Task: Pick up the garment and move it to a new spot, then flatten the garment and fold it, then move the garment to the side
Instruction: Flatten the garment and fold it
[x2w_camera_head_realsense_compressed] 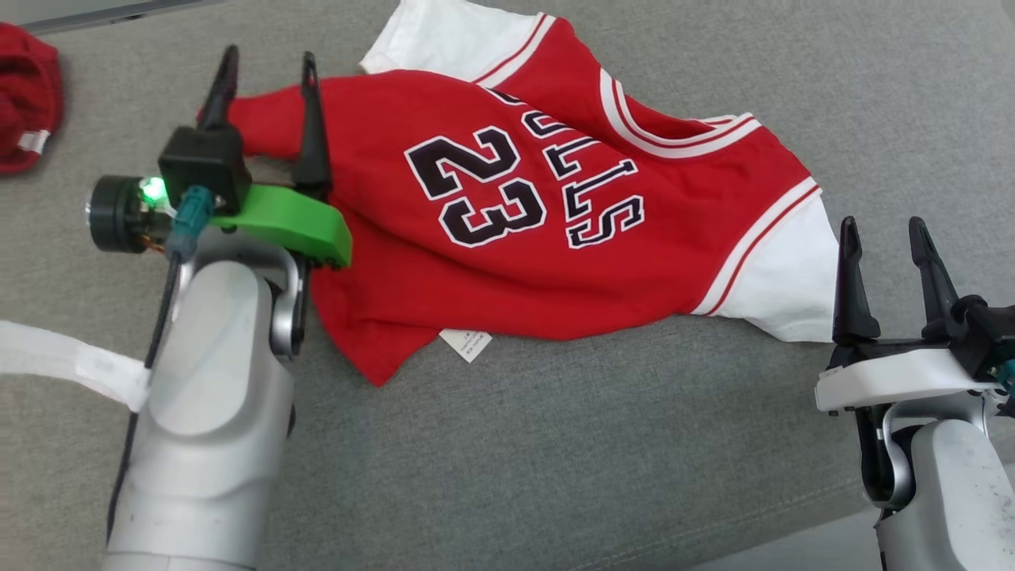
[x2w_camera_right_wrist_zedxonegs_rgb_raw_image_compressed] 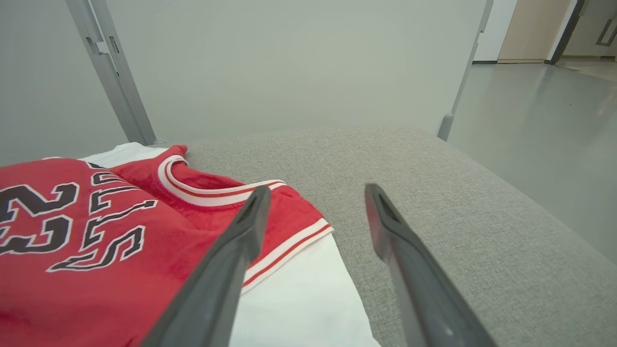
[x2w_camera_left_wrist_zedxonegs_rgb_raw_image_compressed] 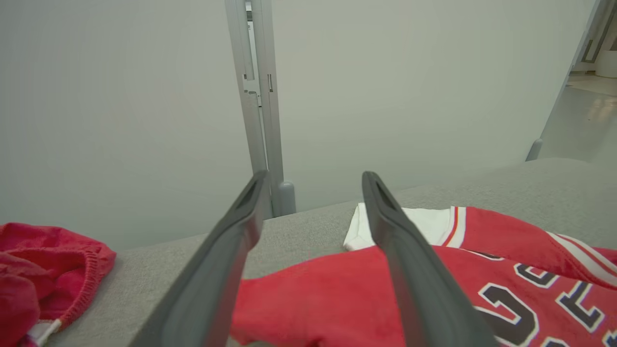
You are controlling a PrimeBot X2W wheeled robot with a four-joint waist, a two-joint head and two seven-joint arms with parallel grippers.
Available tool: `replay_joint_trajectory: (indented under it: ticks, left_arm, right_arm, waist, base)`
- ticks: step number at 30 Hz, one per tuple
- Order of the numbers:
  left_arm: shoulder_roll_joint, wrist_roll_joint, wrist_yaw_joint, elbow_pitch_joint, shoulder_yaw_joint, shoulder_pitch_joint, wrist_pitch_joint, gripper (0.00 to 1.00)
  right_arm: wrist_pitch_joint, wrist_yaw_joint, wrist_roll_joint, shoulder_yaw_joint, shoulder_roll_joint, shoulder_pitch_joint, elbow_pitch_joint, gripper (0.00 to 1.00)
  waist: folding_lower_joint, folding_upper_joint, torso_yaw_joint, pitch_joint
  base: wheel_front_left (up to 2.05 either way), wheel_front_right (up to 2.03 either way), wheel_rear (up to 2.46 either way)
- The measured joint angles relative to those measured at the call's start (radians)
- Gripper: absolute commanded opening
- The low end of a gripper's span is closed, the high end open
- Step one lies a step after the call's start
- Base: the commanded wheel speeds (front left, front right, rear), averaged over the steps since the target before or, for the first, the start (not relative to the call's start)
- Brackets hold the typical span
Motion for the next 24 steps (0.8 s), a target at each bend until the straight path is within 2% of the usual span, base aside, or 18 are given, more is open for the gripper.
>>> replay_joint_trajectory:
  ticks: [6,12,17,24]
  left_arm:
    - [-0.014,-0.041,-0.054,-0.094,-0.078,0.170,0.000,1.00]
    - [-0.015,-0.095,-0.081,-0.105,-0.242,0.329,0.000,1.00]
    - [-0.016,-0.112,-0.081,-0.048,-0.335,0.388,0.000,1.00]
    - [-0.016,-0.121,-0.055,0.059,-0.366,0.384,0.000,1.00]
  right_arm:
    - [0.000,0.000,-0.007,0.003,0.000,0.011,0.014,1.00]
    - [0.000,0.000,-0.007,-0.003,0.000,0.033,0.030,1.00]
    - [0.000,0.000,-0.007,0.001,0.000,0.042,0.032,1.00]
    - [0.000,0.000,-0.007,0.004,0.000,0.043,0.028,1.00]
  waist:
    - [0.0000,0.0000,0.063,-0.053]
    - [0.0000,0.0000,0.125,-0.120]
    - [0.0000,0.0000,0.164,-0.167]
    - [0.0000,0.0000,0.160,-0.184]
  base:
    - [0.00,0.00,0.00]
    - [0.00,0.00,0.00]
    - [0.00,0.00,0.00]
    - [0.00,0.00,0.00]
